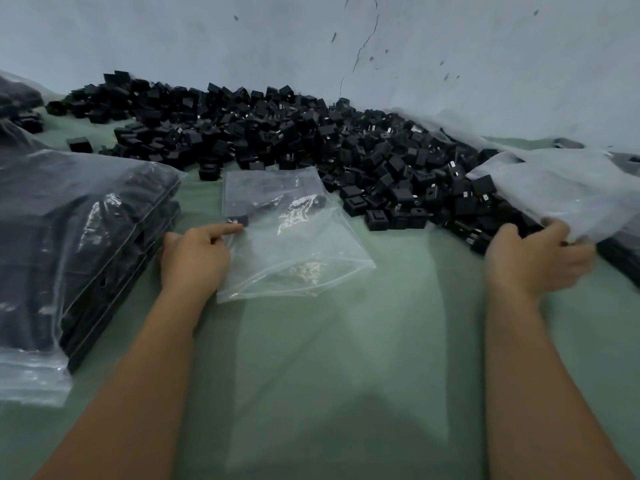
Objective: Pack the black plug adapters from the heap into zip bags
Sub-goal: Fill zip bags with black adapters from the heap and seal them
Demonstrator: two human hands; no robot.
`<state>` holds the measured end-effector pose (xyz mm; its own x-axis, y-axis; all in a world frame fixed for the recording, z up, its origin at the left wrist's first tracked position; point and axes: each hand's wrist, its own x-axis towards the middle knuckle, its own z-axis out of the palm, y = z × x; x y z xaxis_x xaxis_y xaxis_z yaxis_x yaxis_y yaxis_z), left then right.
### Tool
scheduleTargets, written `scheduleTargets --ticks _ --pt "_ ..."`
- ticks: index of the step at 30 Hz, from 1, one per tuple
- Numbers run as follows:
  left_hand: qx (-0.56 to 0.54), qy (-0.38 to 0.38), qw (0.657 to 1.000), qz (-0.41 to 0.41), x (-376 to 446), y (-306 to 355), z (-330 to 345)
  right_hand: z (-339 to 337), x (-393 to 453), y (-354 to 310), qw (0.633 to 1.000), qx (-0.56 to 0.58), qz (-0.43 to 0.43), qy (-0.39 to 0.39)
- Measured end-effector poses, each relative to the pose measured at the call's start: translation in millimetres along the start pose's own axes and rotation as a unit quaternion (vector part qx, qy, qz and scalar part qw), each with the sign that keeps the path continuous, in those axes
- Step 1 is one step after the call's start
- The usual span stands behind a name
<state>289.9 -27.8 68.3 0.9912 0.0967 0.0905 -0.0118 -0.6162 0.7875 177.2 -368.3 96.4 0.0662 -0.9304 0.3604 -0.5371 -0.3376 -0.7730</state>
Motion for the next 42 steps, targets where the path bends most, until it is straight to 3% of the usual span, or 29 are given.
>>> scheduleTargets --ticks 2,4,10,16,22,27,31,36,39,42 --pt "-0.003 0.006 1.000 -0.003 0.6 0.4 0.5 0.3 16.0 10.4 0.993 -0.001 0.106 -0.046" --pt "-0.001 0.012 1.000 -0.005 0.5 0.5 1.1 7.0 21.5 10.4 0.982 -0.025 0.146 -0.115" --pt "0.012 0.016 1.000 -0.004 0.9 0.2 2.5 37.9 -15.5 -31.7 0.965 -0.048 0.096 -0.240" --pt "0.020 0.014 1.000 0.005 -0.3 -0.3 1.7 40.6 -38.8 -14.0 0.971 -0.065 -0.005 -0.229" --pt "0.035 0.020 0.999 0.034 -4.8 -1.5 1.6 29.2 -48.0 3.4 0.985 0.066 -0.043 -0.155" --pt "0.078 0.080 0.980 0.167 -13.9 5.3 3.5 23.0 -61.3 -8.7 0.969 0.222 -0.051 -0.101" --pt "0.025 0.031 0.963 0.267 -23.4 14.6 6.0 27.2 -82.3 -23.3 0.931 0.300 -0.158 -0.136" --pt "0.029 -0.066 0.953 0.294 -26.7 16.5 5.7 38.9 -93.0 -23.6 0.895 0.157 -0.239 -0.342" --pt "0.037 -0.109 0.950 0.291 -25.5 14.2 5.2 40.7 -91.3 -20.4 0.910 0.060 -0.262 -0.317" --pt "0.034 -0.124 0.949 0.288 -23.1 11.6 5.3 38.7 -90.4 -20.8 0.912 0.040 -0.271 -0.305"
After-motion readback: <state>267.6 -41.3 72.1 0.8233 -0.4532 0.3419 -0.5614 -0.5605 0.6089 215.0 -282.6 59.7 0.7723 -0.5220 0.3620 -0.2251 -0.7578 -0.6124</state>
